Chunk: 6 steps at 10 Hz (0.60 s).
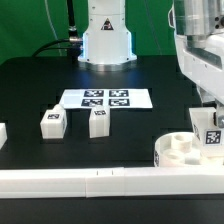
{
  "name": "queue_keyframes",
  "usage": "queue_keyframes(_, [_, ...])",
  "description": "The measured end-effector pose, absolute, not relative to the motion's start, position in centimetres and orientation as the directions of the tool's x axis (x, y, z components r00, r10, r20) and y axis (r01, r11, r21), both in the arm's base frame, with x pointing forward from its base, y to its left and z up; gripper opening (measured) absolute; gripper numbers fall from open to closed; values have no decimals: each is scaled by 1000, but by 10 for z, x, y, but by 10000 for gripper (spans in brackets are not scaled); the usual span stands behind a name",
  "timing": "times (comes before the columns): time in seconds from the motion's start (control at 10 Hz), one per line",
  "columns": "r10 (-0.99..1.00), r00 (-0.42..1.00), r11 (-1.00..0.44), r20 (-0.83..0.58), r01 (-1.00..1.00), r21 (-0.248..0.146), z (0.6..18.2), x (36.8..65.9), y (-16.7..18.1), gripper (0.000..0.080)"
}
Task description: Assemble stool
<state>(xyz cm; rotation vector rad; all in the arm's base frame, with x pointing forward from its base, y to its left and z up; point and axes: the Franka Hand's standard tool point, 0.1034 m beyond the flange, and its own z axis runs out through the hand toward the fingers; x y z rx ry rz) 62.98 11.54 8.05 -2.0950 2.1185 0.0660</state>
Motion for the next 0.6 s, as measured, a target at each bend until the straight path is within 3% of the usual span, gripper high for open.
queue_keyframes(0.2, [-989,-9,21,-150,-996,-81,80,630,116,337])
queue_keyframes(0.3, [-989,-8,20,-150,-997,-81,80,630,116,517])
queue_keyframes(0.4, [-989,1,11,-149,-997,-82,80,630,116,607])
queue_keyframes(0.6, [-985,49,-31,-164,-993,-114,99,633,119,641])
